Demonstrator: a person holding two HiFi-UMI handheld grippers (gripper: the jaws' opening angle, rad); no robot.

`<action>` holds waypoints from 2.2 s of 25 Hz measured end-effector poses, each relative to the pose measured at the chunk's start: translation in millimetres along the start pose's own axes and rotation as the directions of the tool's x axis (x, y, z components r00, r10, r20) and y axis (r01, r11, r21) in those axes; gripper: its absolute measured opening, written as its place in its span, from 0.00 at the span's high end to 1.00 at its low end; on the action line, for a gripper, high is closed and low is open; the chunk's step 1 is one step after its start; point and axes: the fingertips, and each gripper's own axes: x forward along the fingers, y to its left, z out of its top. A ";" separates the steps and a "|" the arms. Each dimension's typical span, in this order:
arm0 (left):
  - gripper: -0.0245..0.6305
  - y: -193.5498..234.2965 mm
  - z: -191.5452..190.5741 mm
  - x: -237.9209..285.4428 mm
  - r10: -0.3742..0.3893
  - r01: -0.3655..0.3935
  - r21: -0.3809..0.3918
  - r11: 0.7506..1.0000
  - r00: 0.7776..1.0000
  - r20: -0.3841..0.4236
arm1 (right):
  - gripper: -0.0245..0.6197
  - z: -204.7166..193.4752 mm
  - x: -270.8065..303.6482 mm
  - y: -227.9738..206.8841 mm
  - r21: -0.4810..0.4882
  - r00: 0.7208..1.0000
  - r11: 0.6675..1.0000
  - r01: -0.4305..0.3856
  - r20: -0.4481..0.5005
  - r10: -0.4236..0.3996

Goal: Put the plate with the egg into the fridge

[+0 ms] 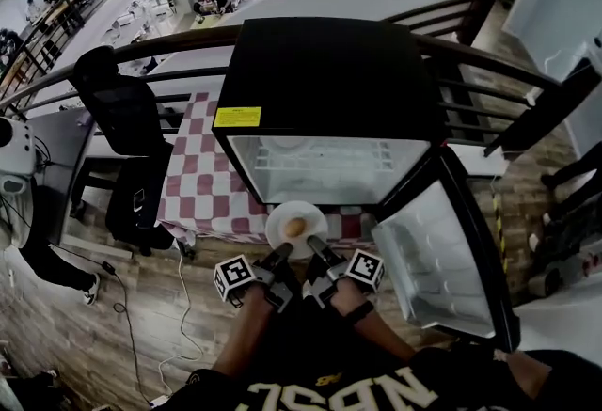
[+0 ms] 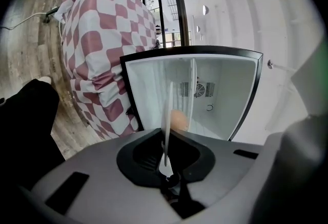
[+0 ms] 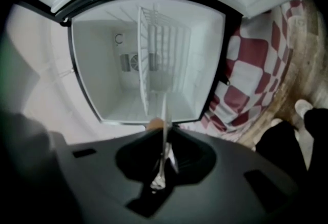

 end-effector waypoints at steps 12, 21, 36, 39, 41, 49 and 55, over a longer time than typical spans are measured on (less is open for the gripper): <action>0.90 25.7 32.7 39.2 0.064 -0.062 0.073 0.995 0.998 -0.027 | 0.89 23.4 34.9 -38.3 -0.006 0.998 0.998 0.059 0.001 -0.059; 0.90 52.4 52.3 65.7 0.146 -0.136 0.147 0.980 0.987 -0.060 | 0.89 37.7 58.4 -73.6 -0.045 0.986 0.985 0.167 -0.011 -0.168; 0.91 72.4 86.2 114.0 0.212 -0.194 0.162 0.967 0.972 -0.102 | 0.89 76.6 95.3 -91.1 -0.140 0.963 0.953 0.268 0.044 -0.264; 0.91 73.4 91.9 122.2 0.218 -0.200 0.162 0.966 0.971 -0.102 | 0.89 82.9 101.0 -92.7 -0.151 0.960 0.948 0.280 0.058 -0.274; 0.91 75.6 95.7 127.7 0.223 -0.205 0.161 0.965 0.970 -0.100 | 0.89 86.8 105.1 -94.9 -0.157 0.958 0.945 0.287 0.065 -0.280; 0.90 80.2 108.7 140.7 0.251 -0.233 0.161 0.959 0.963 -0.101 | 0.89 97.3 118.8 -100.6 -0.157 0.950 0.937 0.311 0.081 -0.302; 0.90 78.9 118.2 147.1 0.266 -0.247 0.165 0.955 0.959 -0.101 | 0.89 106.2 129.2 -96.3 -0.194 0.945 0.926 0.325 0.090 -0.313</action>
